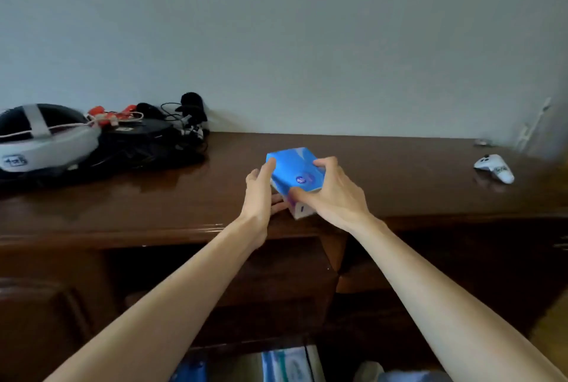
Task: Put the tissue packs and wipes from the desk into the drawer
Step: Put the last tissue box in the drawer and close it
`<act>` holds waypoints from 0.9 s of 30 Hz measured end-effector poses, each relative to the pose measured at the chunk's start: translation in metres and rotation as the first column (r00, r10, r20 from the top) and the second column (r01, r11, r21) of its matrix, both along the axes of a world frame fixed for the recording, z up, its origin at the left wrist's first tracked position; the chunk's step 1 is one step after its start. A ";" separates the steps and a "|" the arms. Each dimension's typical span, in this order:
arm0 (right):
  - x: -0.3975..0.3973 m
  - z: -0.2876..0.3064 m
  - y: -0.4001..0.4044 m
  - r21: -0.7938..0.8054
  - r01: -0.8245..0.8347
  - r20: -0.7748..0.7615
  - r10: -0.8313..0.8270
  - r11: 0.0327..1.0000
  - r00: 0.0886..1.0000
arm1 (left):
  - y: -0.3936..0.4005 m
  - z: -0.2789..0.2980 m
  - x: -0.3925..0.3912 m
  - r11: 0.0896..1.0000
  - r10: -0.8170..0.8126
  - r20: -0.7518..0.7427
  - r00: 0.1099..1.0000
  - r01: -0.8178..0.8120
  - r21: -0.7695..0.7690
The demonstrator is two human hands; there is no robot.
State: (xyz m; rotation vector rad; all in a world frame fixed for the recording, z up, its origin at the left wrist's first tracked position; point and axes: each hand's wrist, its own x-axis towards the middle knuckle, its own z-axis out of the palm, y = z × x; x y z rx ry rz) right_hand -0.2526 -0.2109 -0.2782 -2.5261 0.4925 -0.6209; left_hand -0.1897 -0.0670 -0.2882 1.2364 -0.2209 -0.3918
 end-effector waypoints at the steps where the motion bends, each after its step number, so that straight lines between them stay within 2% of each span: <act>1: -0.018 -0.012 0.015 -0.007 -0.009 0.114 0.010 1.000 0.993 | 0.012 -0.005 -0.015 1.000 0.007 0.029 1.000 -0.007 0.008; 3: -0.057 -0.045 0.045 0.037 -0.086 0.313 0.070 0.996 0.947 | 0.038 -0.020 -0.044 0.999 0.030 0.119 0.993 -0.035 0.042; 5: -0.093 -0.086 0.076 0.061 -0.192 0.414 0.150 0.980 0.898 | 0.065 -0.042 -0.067 0.995 0.050 0.204 0.978 -0.067 0.080; 6: -0.109 -0.109 0.089 0.116 -0.251 0.445 0.175 0.961 0.878 | 0.080 -0.057 -0.078 0.992 0.059 0.201 0.978 -0.079 0.094; 7: -0.122 -0.129 0.097 0.213 -0.308 0.477 0.176 0.927 0.861 | 0.093 -0.074 -0.086 0.994 0.054 0.170 0.984 -0.070 0.089; 9: -0.141 -0.171 0.110 0.490 -0.384 0.485 0.122 0.783 0.866 | 0.121 -0.118 -0.107 0.993 0.005 0.065 0.998 -0.012 0.119; 11: -0.151 -0.206 0.115 0.712 -0.323 0.337 0.101 0.623 0.936 | 0.141 -0.163 -0.123 0.979 -0.049 -0.039 0.998 0.056 0.194; 14: -0.161 -0.256 0.118 0.902 -0.143 0.042 0.249 0.407 0.968 | 0.155 -0.224 -0.141 0.952 -0.014 -0.167 0.986 0.064 0.298; 15: -0.162 -0.270 0.117 0.917 -0.096 -0.023 0.292 0.387 0.956 | 0.157 -0.241 -0.144 0.939 0.010 -0.177 0.984 0.051 0.341; 16: -0.163 -0.280 0.114 0.912 -0.061 -0.077 0.315 0.406 0.946 | 0.156 -0.256 -0.145 0.918 0.020 -0.157 0.987 0.044 0.395; 18: -0.162 -0.299 0.110 0.885 -0.011 -0.157 0.321 0.465 0.934 | 0.156 -0.286 -0.145 0.816 -0.007 0.019 1.000 -0.005 0.578; 20: -0.156 -0.320 0.104 0.868 0.043 -0.215 0.296 0.495 0.931 | 0.157 -0.310 -0.141 0.632 -0.131 0.230 0.964 -0.098 0.769; 21: -0.152 -0.332 0.101 0.851 0.073 -0.254 0.285 0.520 0.924 | 0.158 -0.319 -0.138 0.545 -0.178 0.270 0.946 -0.133 0.828; 25: -0.139 -0.380 0.090 0.730 0.173 -0.386 0.190 0.661 0.903 | 0.177 -0.366 -0.114 0.284 -0.235 0.132 0.963 -0.062 0.957; 27: -0.139 -0.402 0.089 0.718 0.194 -0.425 0.200 0.668 0.883 | 0.194 -0.394 -0.108 0.148 -0.258 0.038 0.966 0.001 0.989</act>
